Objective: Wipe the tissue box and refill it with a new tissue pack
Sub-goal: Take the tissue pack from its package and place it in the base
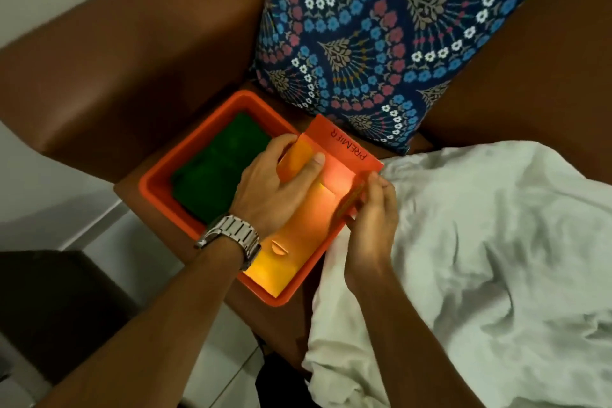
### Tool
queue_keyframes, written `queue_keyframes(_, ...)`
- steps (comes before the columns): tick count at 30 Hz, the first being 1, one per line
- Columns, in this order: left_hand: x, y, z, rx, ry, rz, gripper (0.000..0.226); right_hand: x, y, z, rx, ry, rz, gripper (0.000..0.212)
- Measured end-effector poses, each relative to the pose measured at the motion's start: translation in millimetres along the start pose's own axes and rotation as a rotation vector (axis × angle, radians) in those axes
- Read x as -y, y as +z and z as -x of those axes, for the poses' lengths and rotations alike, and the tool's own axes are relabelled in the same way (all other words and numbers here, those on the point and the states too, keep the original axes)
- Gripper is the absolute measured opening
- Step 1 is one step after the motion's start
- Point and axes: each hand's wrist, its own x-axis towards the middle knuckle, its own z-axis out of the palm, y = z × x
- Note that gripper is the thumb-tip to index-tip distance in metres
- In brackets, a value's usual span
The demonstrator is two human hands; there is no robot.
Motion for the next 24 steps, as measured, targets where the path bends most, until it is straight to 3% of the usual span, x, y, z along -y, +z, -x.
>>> queue_keyframes(5,-23.0,-17.9,6.4,0.011,0.007,0.069,0.064,24.3,-13.3,-3.9,0.096,0.100,-0.097,0.053)
queue_keyframes(8,-41.3,-28.4,6.3,0.002,-0.010,0.135,0.049,34.3,-13.5,-2.5,0.151,0.100,-0.038,0.042)
queue_keyframes(11,-54.3,-38.1,6.6,-0.007,-0.081,0.198,0.076,39.2,-13.9,-0.4,0.229,0.040,0.037,0.017)
queue_keyframes(13,-58.6,-44.6,9.2,0.011,-0.078,0.236,0.078,42.5,-15.0,2.3,0.280,0.025,0.043,0.027)
queue_keyframes(16,-58.2,-55.4,12.2,0.067,-0.056,0.256,0.059,46.4,-15.5,4.5,0.333,0.021,0.052,0.059)
queue_keyframes(21,-59.7,-70.8,10.3,0.210,-0.014,0.146,0.017,47.1,-15.0,6.8,0.342,-0.013,0.118,0.078)
queue_keyframes(24,-60.2,-68.4,9.1,0.327,0.057,-0.026,0.044,51.1,-18.6,5.3,0.346,-0.037,0.077,0.060)
